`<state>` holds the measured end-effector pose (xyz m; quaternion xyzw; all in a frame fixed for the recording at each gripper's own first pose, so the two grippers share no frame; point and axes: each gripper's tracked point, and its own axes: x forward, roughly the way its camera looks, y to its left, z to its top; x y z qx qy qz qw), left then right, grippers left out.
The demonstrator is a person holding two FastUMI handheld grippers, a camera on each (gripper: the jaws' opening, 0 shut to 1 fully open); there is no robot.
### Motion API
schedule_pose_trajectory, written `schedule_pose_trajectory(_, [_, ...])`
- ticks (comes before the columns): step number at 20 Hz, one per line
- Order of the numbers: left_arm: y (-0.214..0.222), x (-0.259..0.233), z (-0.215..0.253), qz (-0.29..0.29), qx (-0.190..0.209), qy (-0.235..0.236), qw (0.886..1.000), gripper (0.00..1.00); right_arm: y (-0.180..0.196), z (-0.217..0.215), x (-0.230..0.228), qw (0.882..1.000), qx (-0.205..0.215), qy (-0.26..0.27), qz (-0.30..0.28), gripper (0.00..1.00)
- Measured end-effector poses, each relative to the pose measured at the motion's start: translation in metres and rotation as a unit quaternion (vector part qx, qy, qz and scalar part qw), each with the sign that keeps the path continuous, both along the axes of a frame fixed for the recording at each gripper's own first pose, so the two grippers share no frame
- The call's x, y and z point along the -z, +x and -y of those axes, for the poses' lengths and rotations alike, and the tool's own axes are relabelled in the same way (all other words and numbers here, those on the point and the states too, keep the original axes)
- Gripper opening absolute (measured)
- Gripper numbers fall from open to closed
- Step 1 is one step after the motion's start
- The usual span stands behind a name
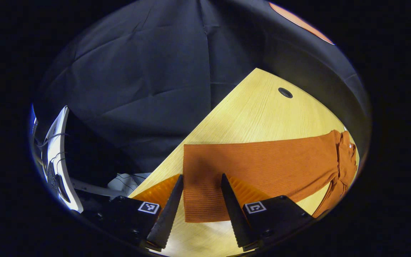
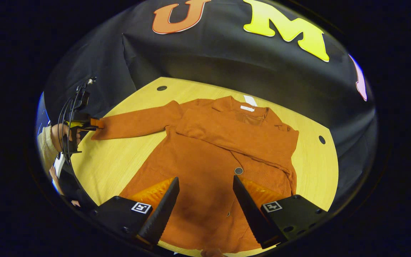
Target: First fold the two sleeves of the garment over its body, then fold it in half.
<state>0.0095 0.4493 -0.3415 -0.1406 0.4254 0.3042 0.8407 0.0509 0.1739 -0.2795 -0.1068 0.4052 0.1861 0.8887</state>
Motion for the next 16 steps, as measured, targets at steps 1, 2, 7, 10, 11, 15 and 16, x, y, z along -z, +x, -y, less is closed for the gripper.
schedule_pose_trajectory(1, [0.001, 0.001, 0.000, 0.002, -0.002, 0.000, 1.000, 0.77, -0.002, 0.001, 0.001, 1.000, 0.000, 0.000, -0.003, 0.97])
schedule_pose_trajectory(2, [0.002, 0.000, 0.000, 0.002, -0.002, 0.001, 1.000, 0.64, -0.004, 0.001, 0.001, 1.000, -0.001, 0.001, -0.005, 0.96])
schedule_pose_trajectory(7, [0.012, 0.000, 0.009, 0.005, 0.012, -0.002, 1.000, 0.36, -0.016, 0.005, 0.003, 1.000, 0.002, 0.000, -0.020, 0.94])
schedule_pose_trajectory(10, [0.015, 0.001, 0.010, -0.003, 0.005, 0.006, 1.000, 0.06, -0.016, 0.008, -0.002, 1.000, 0.002, -0.001, -0.019, 0.94])
schedule_pose_trajectory(11, [0.015, 0.001, 0.011, -0.005, 0.004, 0.007, 1.000, 0.05, -0.016, 0.007, -0.005, 1.000, 0.005, 0.006, -0.020, 0.94])
schedule_pose_trajectory(15, [0.014, -0.004, 0.023, -0.014, -0.001, -0.014, 1.000, 0.03, -0.012, 0.003, -0.019, 0.999, 0.003, 0.032, -0.014, 0.96])
schedule_pose_trajectory(16, [0.016, -0.010, 0.024, -0.010, -0.004, -0.012, 1.000, 0.03, -0.013, 0.003, -0.020, 0.999, -0.002, 0.034, -0.013, 0.96])
